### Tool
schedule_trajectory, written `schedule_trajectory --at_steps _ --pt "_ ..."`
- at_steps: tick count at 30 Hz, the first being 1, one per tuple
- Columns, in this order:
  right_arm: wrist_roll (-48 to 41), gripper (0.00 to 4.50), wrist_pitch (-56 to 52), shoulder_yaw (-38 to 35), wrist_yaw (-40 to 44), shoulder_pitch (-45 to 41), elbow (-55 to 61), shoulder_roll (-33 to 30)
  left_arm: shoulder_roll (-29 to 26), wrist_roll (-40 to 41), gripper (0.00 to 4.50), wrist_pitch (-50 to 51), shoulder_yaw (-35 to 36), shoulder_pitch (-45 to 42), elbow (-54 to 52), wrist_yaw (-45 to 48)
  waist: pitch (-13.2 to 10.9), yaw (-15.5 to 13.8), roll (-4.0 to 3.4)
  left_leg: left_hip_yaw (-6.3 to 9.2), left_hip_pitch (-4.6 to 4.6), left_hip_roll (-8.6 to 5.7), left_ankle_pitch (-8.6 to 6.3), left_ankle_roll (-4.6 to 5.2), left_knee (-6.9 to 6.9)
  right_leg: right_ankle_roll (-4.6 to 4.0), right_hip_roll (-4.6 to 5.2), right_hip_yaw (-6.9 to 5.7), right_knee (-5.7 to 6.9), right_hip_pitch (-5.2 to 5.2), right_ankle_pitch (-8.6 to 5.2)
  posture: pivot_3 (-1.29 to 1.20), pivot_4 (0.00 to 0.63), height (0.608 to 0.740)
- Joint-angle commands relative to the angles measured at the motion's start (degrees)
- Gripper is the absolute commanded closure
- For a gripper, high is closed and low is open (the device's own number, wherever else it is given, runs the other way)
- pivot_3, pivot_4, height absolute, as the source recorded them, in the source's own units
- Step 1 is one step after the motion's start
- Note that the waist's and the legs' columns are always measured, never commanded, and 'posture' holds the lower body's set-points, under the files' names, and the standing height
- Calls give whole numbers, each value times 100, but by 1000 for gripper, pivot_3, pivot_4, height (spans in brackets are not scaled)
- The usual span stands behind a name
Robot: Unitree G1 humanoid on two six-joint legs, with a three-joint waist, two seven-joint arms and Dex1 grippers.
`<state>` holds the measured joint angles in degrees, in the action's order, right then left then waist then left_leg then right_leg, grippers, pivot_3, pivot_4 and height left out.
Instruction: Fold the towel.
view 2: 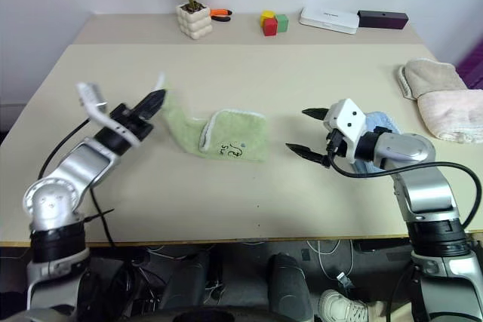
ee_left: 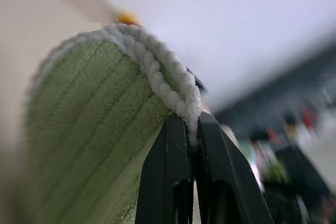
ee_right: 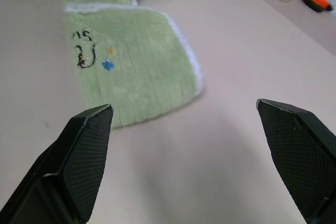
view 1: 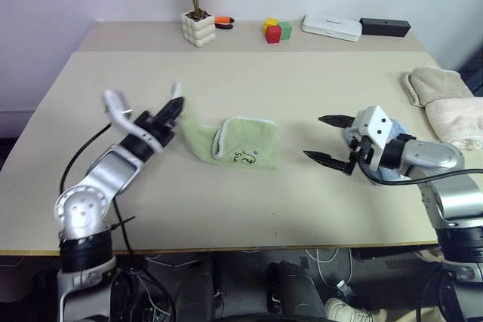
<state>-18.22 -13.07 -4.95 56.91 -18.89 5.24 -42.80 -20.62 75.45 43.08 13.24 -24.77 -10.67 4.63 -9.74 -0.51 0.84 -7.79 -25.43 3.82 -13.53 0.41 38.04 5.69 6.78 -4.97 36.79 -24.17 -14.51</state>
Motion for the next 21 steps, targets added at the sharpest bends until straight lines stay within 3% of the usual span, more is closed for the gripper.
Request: schedule_trajectory --at_steps 1,10,16,19,21 --pt "-42 0 122 -133 -108 -92 139 21 73 -1094 4451 -95 -1010 -690 526 1156 0 -14 1 -1 -1 0 1 -1 0 1 0 0 -1 0 0 0 150 735" --pt "-78 0 26 -566 -317 156 417 -296 951 -3423 4451 -857 -2750 -1621 2296 3019 -2 -25 1 -5 -14 -5 6 -8 0 7 -1 -2 -62 18 5 0 150 735" --pt "-156 0 -209 -837 -535 463 864 -352 1107 -4070 4451 -720 -2918 -1645 2775 3551 -2 -12 0 8 -13 0 2 -2 -5 8 -1 -3 -61 13 6 0 150 735" --pt "-149 0 -250 -872 -621 541 952 -342 1100 -4232 3519 -647 -2958 -1596 2752 3821 -2 -16 0 10 -14 1 -13 25 -3 6 0 -3 -61 13 5 0 150 735" --pt "-133 0 -263 -847 -656 540 971 -322 1139 -4265 2528 -583 -2864 -1591 2727 3874 -2 -25 0 10 -15 0 -15 26 -2 6 1 -2 -61 14 5 0 150 735"
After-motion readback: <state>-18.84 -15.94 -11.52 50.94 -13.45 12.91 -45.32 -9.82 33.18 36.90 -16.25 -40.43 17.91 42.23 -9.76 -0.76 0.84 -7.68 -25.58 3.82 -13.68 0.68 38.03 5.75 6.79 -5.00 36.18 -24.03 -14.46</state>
